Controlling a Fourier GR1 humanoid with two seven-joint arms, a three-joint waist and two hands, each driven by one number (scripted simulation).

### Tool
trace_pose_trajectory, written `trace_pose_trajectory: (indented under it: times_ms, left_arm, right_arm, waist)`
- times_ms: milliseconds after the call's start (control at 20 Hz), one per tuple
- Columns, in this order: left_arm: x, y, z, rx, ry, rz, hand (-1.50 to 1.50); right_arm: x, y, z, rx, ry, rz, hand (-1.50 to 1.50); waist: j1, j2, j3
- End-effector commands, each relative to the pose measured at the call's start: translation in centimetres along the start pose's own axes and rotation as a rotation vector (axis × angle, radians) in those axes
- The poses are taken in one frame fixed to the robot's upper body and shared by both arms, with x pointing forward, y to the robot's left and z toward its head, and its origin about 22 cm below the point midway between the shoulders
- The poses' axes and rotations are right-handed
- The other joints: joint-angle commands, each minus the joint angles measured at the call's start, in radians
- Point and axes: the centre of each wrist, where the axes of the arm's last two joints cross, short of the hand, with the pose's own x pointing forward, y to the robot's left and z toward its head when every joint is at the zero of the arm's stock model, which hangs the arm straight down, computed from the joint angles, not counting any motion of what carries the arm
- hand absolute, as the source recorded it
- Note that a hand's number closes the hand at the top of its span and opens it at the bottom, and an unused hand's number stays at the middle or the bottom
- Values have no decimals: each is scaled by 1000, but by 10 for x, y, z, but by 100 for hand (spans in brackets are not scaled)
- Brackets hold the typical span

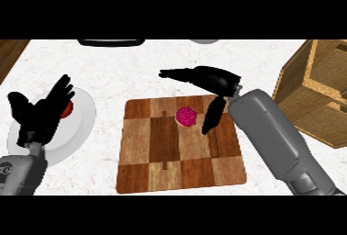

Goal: Pick the cupcake from the cutting board and place it in the basket

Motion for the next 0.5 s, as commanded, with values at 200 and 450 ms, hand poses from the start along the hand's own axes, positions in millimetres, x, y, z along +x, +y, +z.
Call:
trace_pose_trajectory:
  times_ms: [200,450]
  left_arm:
    - [-6,-16,-3,4,-2,11,0]
    - [4,13,0,-9,10,-22,0]
  right_arm:
    - [-27,13,-2,95,71,62,-150]
    - [-35,24,-11,127,80,86,-150]
  waist:
    - [-4,0,0]
    - [-1,-1,0]
